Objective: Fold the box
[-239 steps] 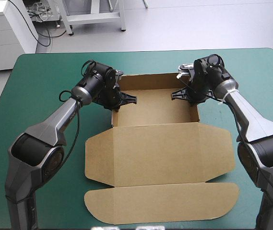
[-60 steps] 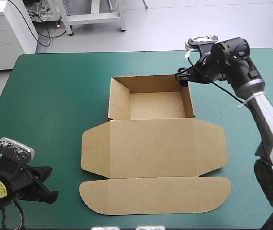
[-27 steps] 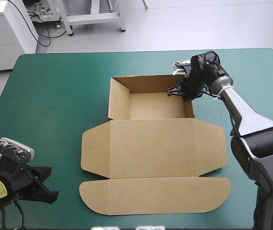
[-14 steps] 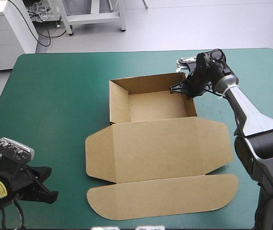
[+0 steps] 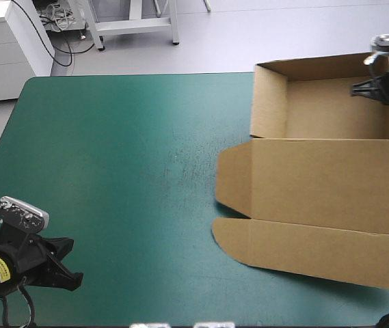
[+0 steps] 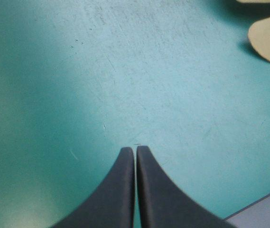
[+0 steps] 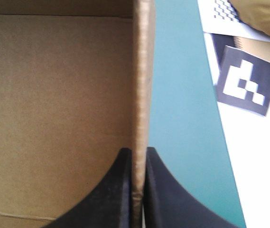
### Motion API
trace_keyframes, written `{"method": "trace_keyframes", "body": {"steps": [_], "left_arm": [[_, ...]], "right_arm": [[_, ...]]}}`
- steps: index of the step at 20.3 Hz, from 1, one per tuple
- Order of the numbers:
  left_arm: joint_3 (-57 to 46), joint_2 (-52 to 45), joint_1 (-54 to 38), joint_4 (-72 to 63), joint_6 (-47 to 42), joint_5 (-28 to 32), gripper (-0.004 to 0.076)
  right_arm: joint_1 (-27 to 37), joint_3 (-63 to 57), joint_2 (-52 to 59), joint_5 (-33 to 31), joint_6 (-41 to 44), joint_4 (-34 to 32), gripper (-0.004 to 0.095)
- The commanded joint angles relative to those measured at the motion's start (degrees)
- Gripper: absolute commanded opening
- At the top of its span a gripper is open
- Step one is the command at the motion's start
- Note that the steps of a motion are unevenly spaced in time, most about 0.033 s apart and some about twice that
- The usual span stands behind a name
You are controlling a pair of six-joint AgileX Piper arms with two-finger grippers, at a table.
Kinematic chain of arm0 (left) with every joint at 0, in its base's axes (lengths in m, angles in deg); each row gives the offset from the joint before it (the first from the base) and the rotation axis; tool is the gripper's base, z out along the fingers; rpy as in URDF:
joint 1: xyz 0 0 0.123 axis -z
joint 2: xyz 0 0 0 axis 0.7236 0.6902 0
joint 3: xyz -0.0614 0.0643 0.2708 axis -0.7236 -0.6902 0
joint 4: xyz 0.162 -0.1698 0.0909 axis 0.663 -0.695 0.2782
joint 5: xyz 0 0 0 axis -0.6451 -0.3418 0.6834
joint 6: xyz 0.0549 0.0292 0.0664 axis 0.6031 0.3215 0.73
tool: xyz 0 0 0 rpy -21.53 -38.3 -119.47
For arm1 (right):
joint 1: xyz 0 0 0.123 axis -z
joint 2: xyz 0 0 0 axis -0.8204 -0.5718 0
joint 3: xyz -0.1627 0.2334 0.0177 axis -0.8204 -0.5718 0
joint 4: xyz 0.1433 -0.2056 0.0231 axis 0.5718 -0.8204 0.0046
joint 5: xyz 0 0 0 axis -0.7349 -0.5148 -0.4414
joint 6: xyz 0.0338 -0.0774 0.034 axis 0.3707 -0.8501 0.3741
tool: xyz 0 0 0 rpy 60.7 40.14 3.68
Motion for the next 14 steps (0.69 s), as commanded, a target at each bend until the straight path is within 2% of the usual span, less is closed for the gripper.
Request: {"method": "trace_keyframes", "body": {"steps": [1, 5, 7, 14], "left_arm": [[1.18, 0.30, 0.31, -0.33, -0.09, 2.69, -0.0008], [1.18, 0.30, 0.31, -0.33, -0.09, 2.82, -0.0008], [1.18, 0.30, 0.31, -0.33, -0.09, 2.82, -0.0008], [1.18, 0.30, 0.31, -0.33, -0.09, 2.82, -0.0008]], "right_arm": [[8.36, 1.76, 2.23, 2.17, -0.32, 1.10, -0.0021], [19.17, 1.76, -2.13, 3.21, -0.42, 3.98, -0.0021], [22.15, 1.76, -5.24, 3.21, -0.42, 3.98, -0.0021], [25.99, 1.76, -14.21, 2.24, -0.41, 3.81, -0.0021]]}}
